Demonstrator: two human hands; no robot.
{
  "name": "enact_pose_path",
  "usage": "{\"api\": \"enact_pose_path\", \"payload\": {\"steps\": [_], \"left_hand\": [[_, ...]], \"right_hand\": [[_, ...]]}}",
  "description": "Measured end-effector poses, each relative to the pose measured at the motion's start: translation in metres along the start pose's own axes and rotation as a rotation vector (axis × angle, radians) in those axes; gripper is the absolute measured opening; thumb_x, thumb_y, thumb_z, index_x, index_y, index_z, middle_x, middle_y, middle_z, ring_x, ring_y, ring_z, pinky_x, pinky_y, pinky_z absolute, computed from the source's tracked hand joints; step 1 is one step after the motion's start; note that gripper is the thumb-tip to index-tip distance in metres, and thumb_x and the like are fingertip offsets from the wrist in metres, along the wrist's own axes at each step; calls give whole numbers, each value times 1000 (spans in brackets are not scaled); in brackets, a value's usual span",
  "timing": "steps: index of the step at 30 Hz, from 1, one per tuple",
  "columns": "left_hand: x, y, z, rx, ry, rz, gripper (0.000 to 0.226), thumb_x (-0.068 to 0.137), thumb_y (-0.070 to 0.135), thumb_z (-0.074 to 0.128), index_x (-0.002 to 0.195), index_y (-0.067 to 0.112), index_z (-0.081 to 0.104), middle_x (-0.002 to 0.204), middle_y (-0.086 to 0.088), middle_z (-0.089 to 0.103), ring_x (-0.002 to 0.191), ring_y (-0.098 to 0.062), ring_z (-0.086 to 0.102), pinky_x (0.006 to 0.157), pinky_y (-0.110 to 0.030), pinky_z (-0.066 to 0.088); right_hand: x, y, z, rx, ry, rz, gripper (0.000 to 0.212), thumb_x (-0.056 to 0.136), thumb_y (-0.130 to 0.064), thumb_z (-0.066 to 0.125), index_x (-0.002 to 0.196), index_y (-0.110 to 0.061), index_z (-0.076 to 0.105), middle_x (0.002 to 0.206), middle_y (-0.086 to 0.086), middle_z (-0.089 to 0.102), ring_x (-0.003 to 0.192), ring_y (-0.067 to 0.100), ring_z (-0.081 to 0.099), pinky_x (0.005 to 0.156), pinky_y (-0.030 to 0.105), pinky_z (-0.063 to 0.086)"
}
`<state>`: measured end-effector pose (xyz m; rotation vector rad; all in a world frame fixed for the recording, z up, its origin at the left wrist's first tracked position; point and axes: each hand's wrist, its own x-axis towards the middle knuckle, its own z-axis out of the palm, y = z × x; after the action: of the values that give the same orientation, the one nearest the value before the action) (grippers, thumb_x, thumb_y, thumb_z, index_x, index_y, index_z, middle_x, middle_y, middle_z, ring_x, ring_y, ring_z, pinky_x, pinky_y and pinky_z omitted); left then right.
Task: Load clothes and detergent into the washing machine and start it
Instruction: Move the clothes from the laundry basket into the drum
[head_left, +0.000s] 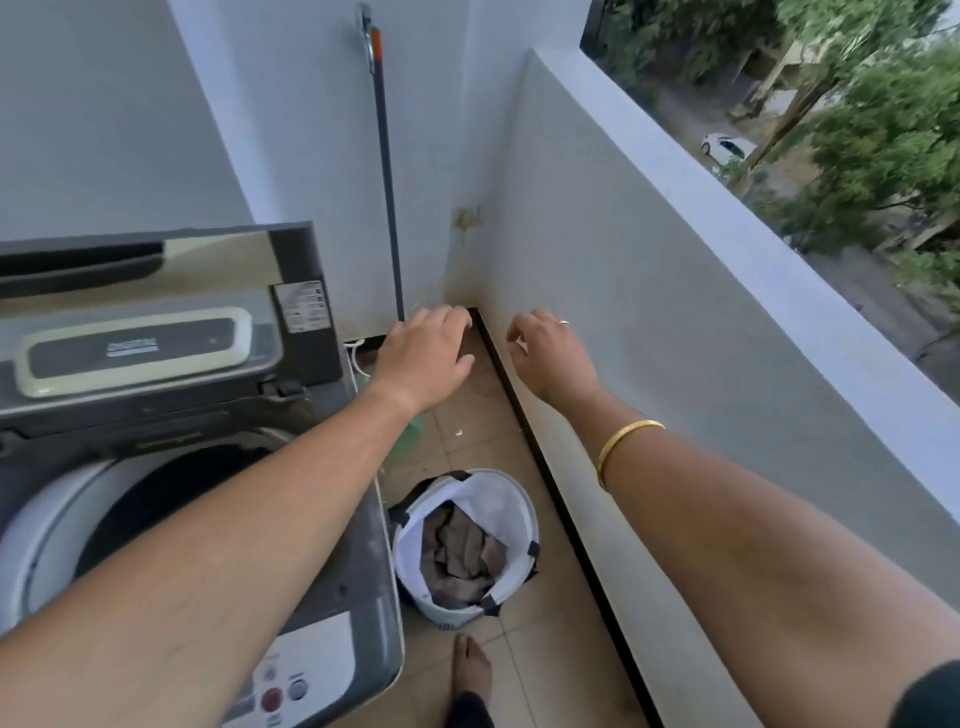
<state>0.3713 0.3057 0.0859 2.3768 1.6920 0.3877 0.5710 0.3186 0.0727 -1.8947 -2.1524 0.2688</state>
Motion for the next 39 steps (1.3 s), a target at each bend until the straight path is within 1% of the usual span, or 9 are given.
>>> {"api": "enact_pose_path", "payload": {"steps": [7,11,14,18,24,28,31,34,39], "left_hand": [[42,18,73,-26,-106,-168,27,106,35,64,128,20,61,132,-5,68,121,-35,65,101,-53,57],[34,5,172,-135,-419,-377,12,108,28,59,111,18,64,115,-9,73,106,-37,71,94,-51,63],[15,-19,276,-178,-657,-503,13,101,24,60,97,16,69,116,-18,78,107,-41,74,95,-50,63],[-24,-46,405,-233,-821,-619,36,108,29,56,134,11,72,134,-17,77,125,-39,73,102,-43,60],[-77,-91,558,-229,-919,-748,35,110,29,58,138,11,67,136,-15,75,128,-38,72,108,-43,60],[-112,-114,637,-225,-1011,-782,37,112,32,54,140,13,69,139,-14,74,131,-36,72,110,-42,59],[-141,-121,681,-314,-1066,-818,49,110,46,50,143,17,71,147,-10,72,136,-33,68,118,-41,53],[-160,-128,710,-335,-1122,-830,34,112,33,57,133,12,73,139,-14,74,132,-35,69,117,-42,54],[-152,-122,716,-367,-1087,-860,34,116,31,53,136,10,71,143,-14,72,134,-32,67,117,-36,51]], "right_hand": [[11,74,38,15,-47,48,19,106,-17,52,112,-12,70,114,13,68,106,37,63,85,47,56],[1,111,123,10,-231,80,15,104,-15,51,107,-14,66,111,12,68,103,38,64,84,47,56],[-22,132,211,18,-442,128,20,103,-11,48,114,-13,65,118,14,66,107,37,64,82,43,51],[-57,161,344,58,-739,155,26,102,-13,53,125,-9,63,129,17,67,120,39,66,98,44,53],[-97,205,540,50,-899,265,40,105,-22,52,142,-11,48,146,19,48,127,46,59,105,56,52],[-110,230,655,28,-992,357,74,97,-50,58,160,-21,32,163,24,28,148,49,37,124,57,35],[-118,253,738,22,-969,498,92,87,-82,42,167,-44,15,174,18,5,160,45,13,132,63,13],[-127,257,772,14,-993,465,70,104,-53,48,166,-51,15,173,21,7,157,51,19,128,70,20],[-133,266,793,-67,-927,353,65,104,-28,52,164,-21,29,168,26,28,147,51,41,128,64,25]]}}
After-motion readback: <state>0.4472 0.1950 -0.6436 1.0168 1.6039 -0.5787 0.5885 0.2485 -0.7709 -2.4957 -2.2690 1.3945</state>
